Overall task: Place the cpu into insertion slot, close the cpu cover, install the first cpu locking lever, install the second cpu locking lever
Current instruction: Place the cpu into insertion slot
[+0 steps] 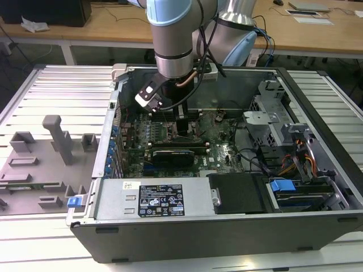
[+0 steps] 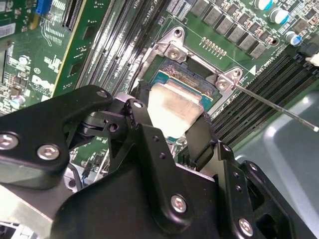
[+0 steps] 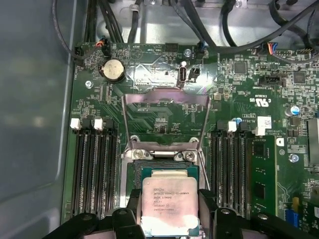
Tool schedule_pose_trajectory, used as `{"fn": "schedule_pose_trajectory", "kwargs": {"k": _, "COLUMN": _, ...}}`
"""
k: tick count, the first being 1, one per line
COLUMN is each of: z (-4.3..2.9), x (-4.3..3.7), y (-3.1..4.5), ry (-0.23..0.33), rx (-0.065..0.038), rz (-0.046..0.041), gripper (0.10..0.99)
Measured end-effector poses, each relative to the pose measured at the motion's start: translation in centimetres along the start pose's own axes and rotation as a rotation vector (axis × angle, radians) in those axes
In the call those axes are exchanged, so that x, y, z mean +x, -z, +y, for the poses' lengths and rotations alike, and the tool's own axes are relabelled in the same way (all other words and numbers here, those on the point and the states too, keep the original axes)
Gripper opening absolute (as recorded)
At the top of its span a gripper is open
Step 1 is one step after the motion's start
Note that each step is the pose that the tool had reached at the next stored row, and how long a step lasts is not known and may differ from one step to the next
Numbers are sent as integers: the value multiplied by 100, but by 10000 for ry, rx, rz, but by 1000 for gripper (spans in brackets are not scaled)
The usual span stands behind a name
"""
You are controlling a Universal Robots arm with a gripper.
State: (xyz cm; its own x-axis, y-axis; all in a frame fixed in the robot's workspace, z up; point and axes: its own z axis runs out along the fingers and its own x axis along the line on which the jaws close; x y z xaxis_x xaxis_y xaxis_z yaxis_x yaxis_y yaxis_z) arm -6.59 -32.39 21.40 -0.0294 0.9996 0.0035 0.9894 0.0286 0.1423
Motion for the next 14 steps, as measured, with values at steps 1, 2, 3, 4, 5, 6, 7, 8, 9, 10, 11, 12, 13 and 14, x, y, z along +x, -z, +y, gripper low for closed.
{"fn": "schedule_pose_trajectory", "kwargs": {"k": 1, "z": -1, "x": 3, "y": -5, "ry": -1, "rx": 0, "rz": -1, "gripper": 541}}
{"fn": "schedule_pose_trajectory", "kwargs": {"k": 2, "z": -2, "x": 8, "y": -10, "ry": -1, "rx": 1, "rz": -1, "gripper": 541}}
{"fn": "schedule_pose_trajectory", "kwargs": {"k": 3, "z": -2, "x": 12, "y": -14, "ry": 0, "rx": 0, "rz": -1, "gripper": 541}}
{"fn": "schedule_pose_trajectory", "kwargs": {"k": 4, "z": -2, "x": 15, "y": -18, "ry": 0, "rx": 0, "rz": 0, "gripper": 541}}
{"fn": "schedule_pose_trajectory", "kwargs": {"k": 5, "z": -3, "x": 19, "y": -27, "ry": -3, "rx": 1, "rz": -1, "gripper": 541}}
{"fn": "schedule_pose_trajectory", "kwargs": {"k": 6, "z": -4, "x": 19, "y": -35, "ry": -67, "rx": 0, "rz": -10, "gripper": 541}}
{"fn": "schedule_pose_trajectory", "kwargs": {"k": 7, "z": -6, "x": 19, "y": -40, "ry": -150, "rx": -1, "rz": -21, "gripper": 541}}
{"fn": "schedule_pose_trajectory", "kwargs": {"k": 8, "z": -7, "x": 19, "y": -50, "ry": -279, "rx": 0, "rz": -40, "gripper": 541}}
{"fn": "schedule_pose_trajectory", "kwargs": {"k": 9, "z": -9, "x": 20, "y": -58, "ry": -293, "rx": -1, "rz": -42, "gripper": 541}}
{"fn": "schedule_pose_trajectory", "kwargs": {"k": 10, "z": -12, "x": 20, "y": -83, "ry": -294, "rx": -1, "rz": -42, "gripper": 541}}
{"fn": "schedule_pose_trajectory", "kwargs": {"k": 11, "z": -15, "x": 22, "y": -97, "ry": -296, "rx": -1, "rz": -41, "gripper": 541}}
{"fn": "schedule_pose_trajectory", "kwargs": {"k": 12, "z": -16, "x": 23, "y": -105, "ry": -296, "rx": -1, "rz": -41, "gripper": 541}}
{"fn": "schedule_pose_trajectory", "kwargs": {"k": 13, "z": -17, "x": 25, "y": -113, "ry": -296, "rx": -1, "rz": -40, "gripper": 541}}
{"fn": "schedule_pose_trajectory", "kwargs": {"k": 14, "z": -18, "x": 28, "y": -121, "ry": -296, "rx": -1, "rz": -41, "gripper": 541}}
